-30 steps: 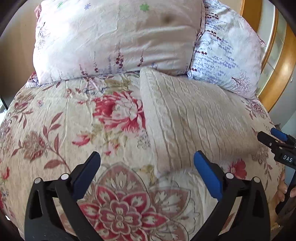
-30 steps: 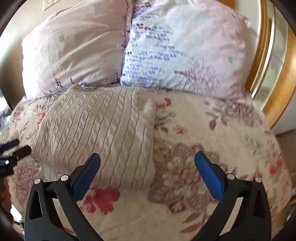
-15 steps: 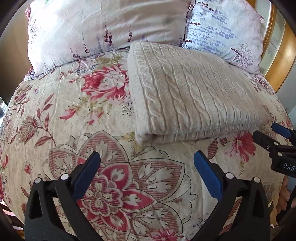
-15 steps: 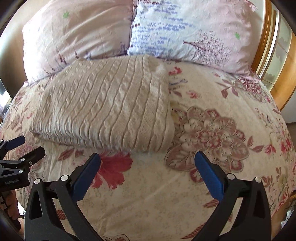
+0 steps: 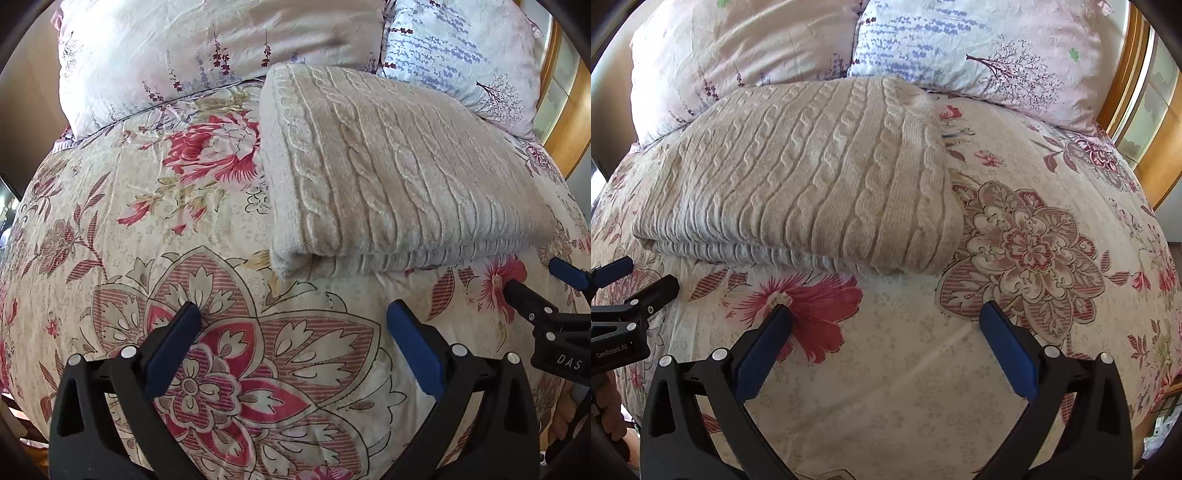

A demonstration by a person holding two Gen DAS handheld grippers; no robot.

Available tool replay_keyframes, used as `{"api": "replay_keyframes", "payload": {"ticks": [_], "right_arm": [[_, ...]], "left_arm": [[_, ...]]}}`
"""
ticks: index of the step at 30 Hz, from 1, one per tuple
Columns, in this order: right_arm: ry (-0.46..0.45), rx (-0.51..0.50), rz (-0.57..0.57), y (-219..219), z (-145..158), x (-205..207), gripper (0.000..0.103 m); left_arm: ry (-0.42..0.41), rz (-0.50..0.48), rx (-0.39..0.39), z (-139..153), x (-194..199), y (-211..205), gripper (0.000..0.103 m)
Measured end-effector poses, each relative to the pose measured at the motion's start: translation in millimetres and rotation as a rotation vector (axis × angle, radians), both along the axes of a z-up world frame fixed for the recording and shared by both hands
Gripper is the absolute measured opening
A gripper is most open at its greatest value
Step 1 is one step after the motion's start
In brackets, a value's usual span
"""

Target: Fold small clothes

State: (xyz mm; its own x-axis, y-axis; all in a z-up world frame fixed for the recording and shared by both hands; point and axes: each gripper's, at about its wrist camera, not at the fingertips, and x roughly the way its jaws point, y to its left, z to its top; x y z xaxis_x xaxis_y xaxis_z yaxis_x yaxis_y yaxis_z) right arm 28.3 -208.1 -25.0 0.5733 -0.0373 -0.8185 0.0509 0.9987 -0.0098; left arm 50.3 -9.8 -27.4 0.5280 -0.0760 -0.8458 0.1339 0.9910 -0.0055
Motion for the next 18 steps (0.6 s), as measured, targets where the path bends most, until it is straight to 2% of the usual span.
{"api": "replay_keyframes", "payload": {"ticks": [18], "right_arm": [[0.000, 0.016, -0.014, -1.3, -1.3, 0.7, 0.102]], "left_arm": [[-0.003, -0.001, -0.003, -2.0, 1.1, -0.4, 0.101]]}}
